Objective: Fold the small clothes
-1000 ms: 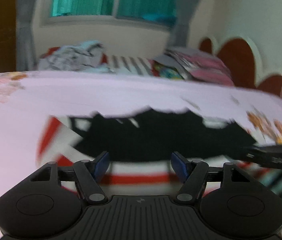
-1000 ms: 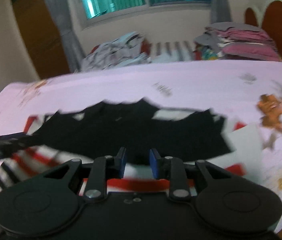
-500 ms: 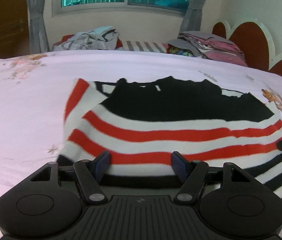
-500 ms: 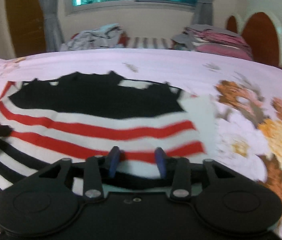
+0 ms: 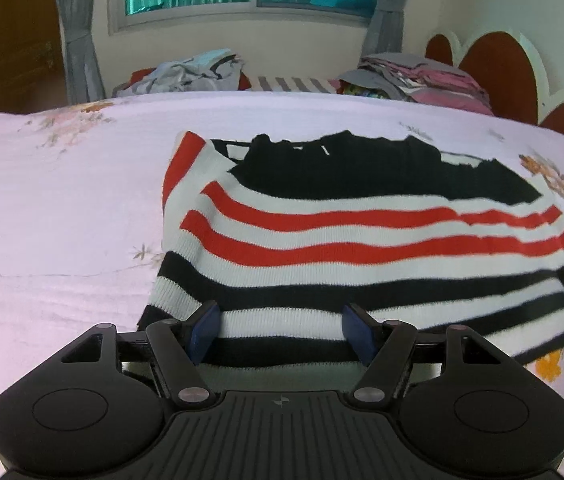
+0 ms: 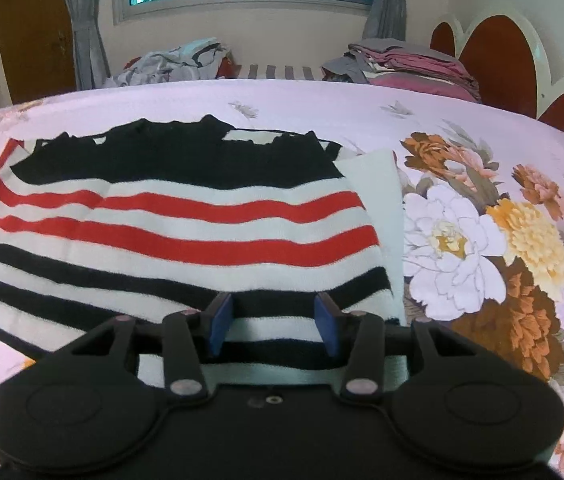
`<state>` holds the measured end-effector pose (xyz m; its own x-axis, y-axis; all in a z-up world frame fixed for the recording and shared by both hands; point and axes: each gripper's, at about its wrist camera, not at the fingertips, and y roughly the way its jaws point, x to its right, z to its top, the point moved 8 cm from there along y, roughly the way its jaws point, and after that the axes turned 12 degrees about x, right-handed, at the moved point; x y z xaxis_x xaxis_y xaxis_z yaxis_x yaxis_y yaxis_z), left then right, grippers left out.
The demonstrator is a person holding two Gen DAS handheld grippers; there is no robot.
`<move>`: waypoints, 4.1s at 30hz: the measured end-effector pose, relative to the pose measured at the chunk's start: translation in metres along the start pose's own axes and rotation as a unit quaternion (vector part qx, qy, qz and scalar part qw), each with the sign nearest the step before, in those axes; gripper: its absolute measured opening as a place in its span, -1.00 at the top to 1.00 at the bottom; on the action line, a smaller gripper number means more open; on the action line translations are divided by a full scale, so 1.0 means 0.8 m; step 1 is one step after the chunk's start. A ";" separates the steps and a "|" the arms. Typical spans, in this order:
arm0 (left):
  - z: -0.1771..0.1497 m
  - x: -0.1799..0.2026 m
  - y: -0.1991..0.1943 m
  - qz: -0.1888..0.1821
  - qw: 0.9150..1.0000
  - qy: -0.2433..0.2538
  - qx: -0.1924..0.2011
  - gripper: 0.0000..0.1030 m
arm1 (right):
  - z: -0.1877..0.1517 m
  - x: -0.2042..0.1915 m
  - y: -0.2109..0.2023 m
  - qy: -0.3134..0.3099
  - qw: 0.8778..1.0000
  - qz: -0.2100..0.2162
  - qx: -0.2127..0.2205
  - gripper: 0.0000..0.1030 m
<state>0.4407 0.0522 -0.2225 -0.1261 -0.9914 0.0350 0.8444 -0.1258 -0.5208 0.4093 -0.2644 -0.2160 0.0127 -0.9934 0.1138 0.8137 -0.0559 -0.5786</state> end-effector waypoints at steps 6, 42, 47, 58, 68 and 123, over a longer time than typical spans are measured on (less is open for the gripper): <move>-0.003 -0.007 0.002 -0.012 1.000 -0.019 -0.008 -0.31 | -0.009 0.004 -0.004 -0.007 1.000 -0.011 -0.012 0.15; -0.040 -0.055 0.014 0.011 0.910 -0.412 0.043 -0.64 | 0.059 -0.126 0.058 -0.005 0.992 0.127 0.008 0.03; -0.044 -0.062 0.034 -0.001 0.893 -0.445 0.058 0.00 | 0.049 -0.135 0.061 -0.040 0.993 0.106 0.018 0.02; -0.019 -0.046 0.042 -0.017 0.888 -0.452 0.085 0.70 | 0.045 -0.140 0.056 -0.057 0.994 0.081 0.039 0.02; 0.104 0.081 0.020 -0.111 0.937 -0.300 0.138 0.70 | 0.073 -0.062 0.026 0.056 0.990 0.124 0.041 -0.03; 0.062 0.215 0.032 -0.153 0.985 -0.076 0.040 -0.37 | 0.039 0.115 0.037 0.220 0.969 0.115 -0.009 0.38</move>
<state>0.4663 -0.1232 -0.1875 -0.3061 -0.8999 0.3106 0.8177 -0.4156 -0.3982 0.4526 -0.3540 -0.1973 -0.0594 -0.9257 -0.3736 0.8090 0.1746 -0.5613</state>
